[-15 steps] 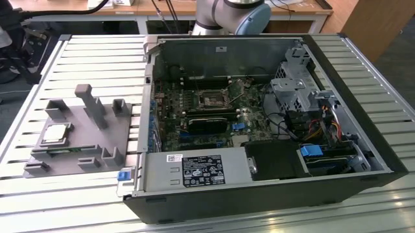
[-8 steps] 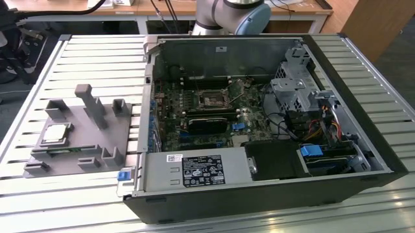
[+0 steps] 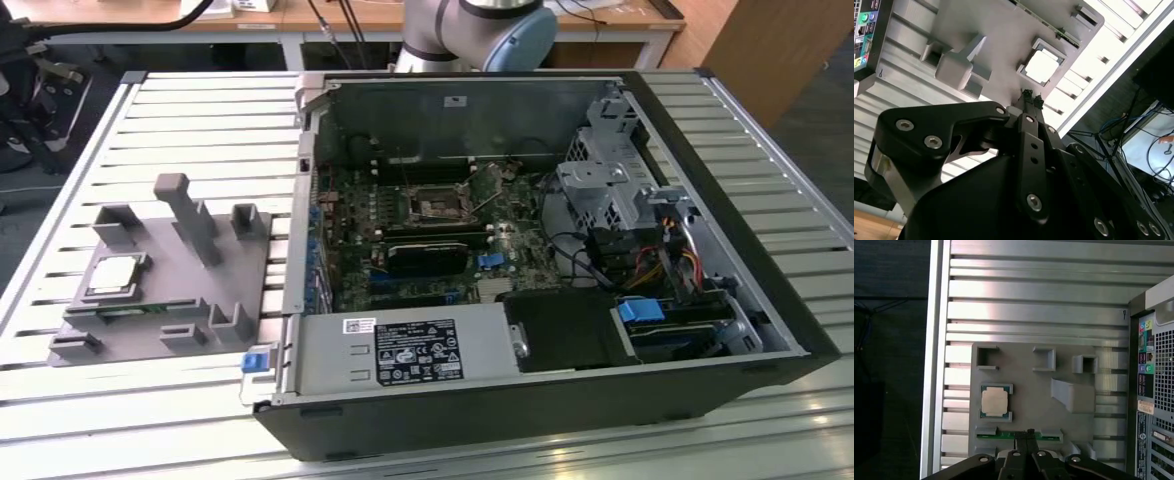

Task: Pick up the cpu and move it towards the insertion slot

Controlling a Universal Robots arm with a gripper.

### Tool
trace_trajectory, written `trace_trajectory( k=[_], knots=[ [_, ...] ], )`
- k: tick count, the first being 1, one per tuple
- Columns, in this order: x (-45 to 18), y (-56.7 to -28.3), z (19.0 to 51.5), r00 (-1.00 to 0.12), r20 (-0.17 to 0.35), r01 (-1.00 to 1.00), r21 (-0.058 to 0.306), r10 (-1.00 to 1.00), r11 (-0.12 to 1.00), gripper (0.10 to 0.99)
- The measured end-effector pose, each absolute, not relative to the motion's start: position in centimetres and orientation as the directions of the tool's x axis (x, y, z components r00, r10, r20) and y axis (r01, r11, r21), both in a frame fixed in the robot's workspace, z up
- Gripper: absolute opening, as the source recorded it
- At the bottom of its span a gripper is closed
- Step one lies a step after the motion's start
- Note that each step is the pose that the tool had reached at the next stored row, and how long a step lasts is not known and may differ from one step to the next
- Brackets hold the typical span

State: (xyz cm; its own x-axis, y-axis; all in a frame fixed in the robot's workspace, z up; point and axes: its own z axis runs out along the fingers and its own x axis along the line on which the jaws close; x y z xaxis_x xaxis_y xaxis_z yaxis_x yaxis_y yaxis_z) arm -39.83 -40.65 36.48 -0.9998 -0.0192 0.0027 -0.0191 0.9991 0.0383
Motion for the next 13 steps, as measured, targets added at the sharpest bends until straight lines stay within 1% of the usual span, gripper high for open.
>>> trace_trajectory(
  k=[13],
  knots=[
    [-40.24, -40.65, 36.46, -1.000, 0.004, -0.019, 0.038, -0.019, 0.999, 0.106]
  ],
)
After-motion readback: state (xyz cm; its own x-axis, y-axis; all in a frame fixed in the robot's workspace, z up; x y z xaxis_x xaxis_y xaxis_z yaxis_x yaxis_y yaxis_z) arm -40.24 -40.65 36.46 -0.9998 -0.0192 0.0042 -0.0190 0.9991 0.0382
